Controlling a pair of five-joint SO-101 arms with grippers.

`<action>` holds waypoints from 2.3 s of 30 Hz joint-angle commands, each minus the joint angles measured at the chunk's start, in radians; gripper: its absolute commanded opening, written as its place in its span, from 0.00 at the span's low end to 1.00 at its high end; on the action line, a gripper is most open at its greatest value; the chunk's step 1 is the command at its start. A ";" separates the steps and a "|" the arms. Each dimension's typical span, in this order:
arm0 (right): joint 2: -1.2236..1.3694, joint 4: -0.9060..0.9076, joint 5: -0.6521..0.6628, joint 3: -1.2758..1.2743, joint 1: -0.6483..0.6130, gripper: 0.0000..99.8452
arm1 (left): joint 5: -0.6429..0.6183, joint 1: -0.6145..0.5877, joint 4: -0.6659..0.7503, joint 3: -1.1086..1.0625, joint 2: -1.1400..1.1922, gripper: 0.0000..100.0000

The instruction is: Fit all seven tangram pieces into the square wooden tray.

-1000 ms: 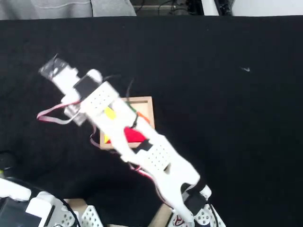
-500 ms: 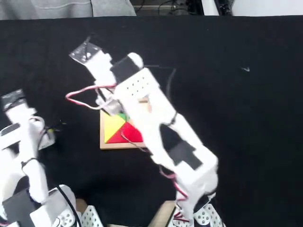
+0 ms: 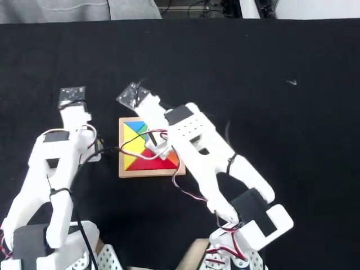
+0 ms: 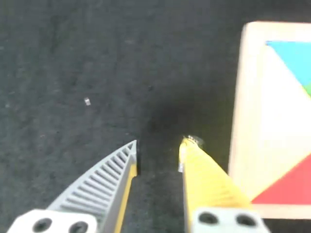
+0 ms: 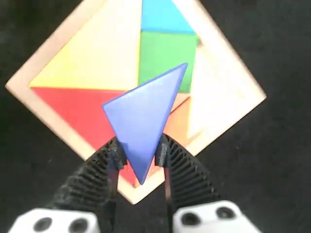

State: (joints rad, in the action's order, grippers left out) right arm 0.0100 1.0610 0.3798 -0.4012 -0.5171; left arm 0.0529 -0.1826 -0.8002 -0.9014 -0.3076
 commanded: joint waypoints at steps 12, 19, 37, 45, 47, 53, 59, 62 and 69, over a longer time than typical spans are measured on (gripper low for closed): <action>0.070 -0.049 0.107 0.008 0.084 0.19 | -0.166 0.136 0.003 0.139 -0.023 0.15; 0.068 0.035 0.103 0.113 0.192 0.07 | -0.164 0.061 0.048 0.056 -0.031 0.15; 0.091 0.107 -0.051 0.025 0.098 0.01 | -0.164 -0.082 0.127 0.019 -0.020 0.15; 0.259 0.081 -0.051 0.128 0.172 0.01 | -0.164 -0.082 0.129 0.013 -0.020 0.15; 0.277 0.081 -0.051 0.154 0.187 0.01 | -0.164 -0.082 0.129 0.013 -0.020 0.15; 0.278 0.083 -0.046 0.182 0.190 0.01 | -0.164 -0.081 0.129 0.012 -0.020 0.15; 0.286 0.080 -0.044 0.229 0.192 0.01 | -0.164 -0.081 0.129 0.012 -0.020 0.15; 0.286 0.078 -0.044 0.271 0.192 0.01 | -0.164 -0.079 0.129 0.012 -0.020 0.15; 0.295 0.058 -0.044 0.328 0.187 0.01 | -0.164 -0.079 0.129 0.010 -0.020 0.15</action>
State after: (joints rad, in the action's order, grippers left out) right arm 0.3046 1.1485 0.3399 -0.1373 -0.3376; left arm -0.1066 -0.2547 -0.6882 -0.8938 -0.3076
